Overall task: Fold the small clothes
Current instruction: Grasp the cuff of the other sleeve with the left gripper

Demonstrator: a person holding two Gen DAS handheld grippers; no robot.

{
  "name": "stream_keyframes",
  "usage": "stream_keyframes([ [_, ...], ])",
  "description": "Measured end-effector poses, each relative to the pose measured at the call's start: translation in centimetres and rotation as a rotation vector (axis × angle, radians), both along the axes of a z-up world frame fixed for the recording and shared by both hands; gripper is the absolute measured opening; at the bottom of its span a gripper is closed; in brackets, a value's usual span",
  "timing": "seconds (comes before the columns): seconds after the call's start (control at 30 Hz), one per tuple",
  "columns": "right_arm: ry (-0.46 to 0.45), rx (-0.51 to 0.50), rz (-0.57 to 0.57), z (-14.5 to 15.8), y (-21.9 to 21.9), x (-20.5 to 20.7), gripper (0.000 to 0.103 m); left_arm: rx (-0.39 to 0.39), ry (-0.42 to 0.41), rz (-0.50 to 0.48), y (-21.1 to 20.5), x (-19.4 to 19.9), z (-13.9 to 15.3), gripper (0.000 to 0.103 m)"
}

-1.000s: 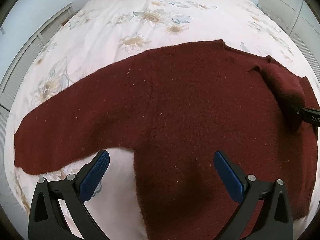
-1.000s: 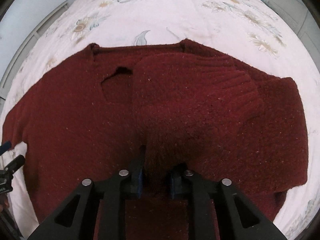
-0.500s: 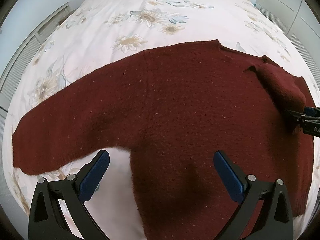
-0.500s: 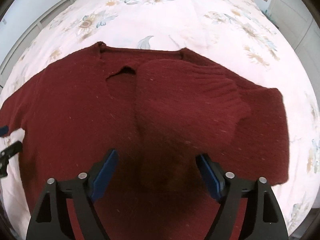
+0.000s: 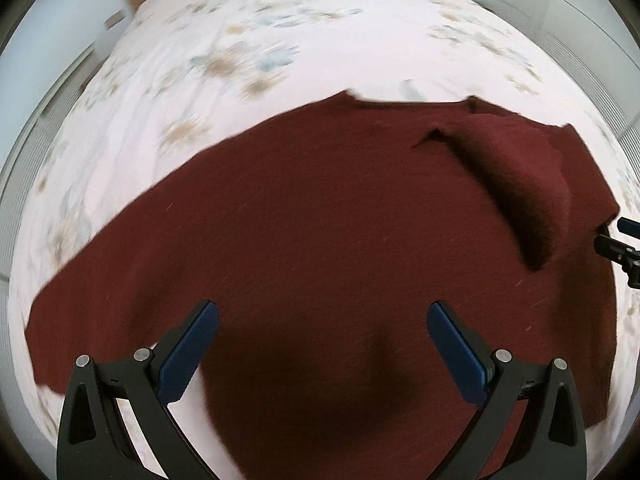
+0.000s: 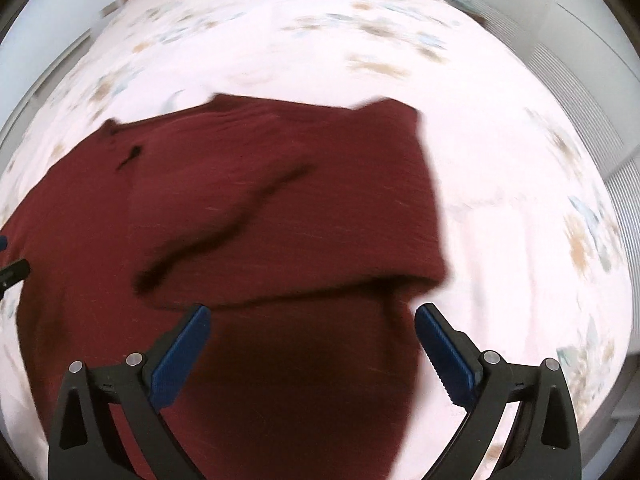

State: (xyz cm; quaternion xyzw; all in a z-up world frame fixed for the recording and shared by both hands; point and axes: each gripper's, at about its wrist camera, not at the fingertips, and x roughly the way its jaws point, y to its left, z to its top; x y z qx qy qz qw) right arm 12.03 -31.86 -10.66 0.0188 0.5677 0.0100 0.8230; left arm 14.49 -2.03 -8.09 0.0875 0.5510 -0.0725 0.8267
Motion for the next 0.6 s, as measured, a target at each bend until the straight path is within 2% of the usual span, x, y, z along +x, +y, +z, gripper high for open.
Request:
stream_keyframes([
  [0.23, 0.007, 0.037, -0.14, -1.5, -5.6, -2.0, 0.101, -0.024, -0.013, -0.15, -7.9, 2.4, 0.5, 0.102],
  [0.3, 0.008, 0.046, -0.151, -1.8, -6.0, -2.1, 0.101, -0.021, -0.02, -0.197, -10.3, 2.9, 0.6, 0.102],
  [0.47, 0.017, 0.081, -0.184, -2.9, -7.0, -2.7, 0.101, 0.017, -0.029, -0.318, -17.5, 4.6, 0.0, 0.102],
  [0.6, 0.024, 0.096, -0.192, -3.7, -7.5, -3.0, 0.101, 0.065, -0.001, -0.38, -21.7, 5.9, -2.0, 0.102],
])
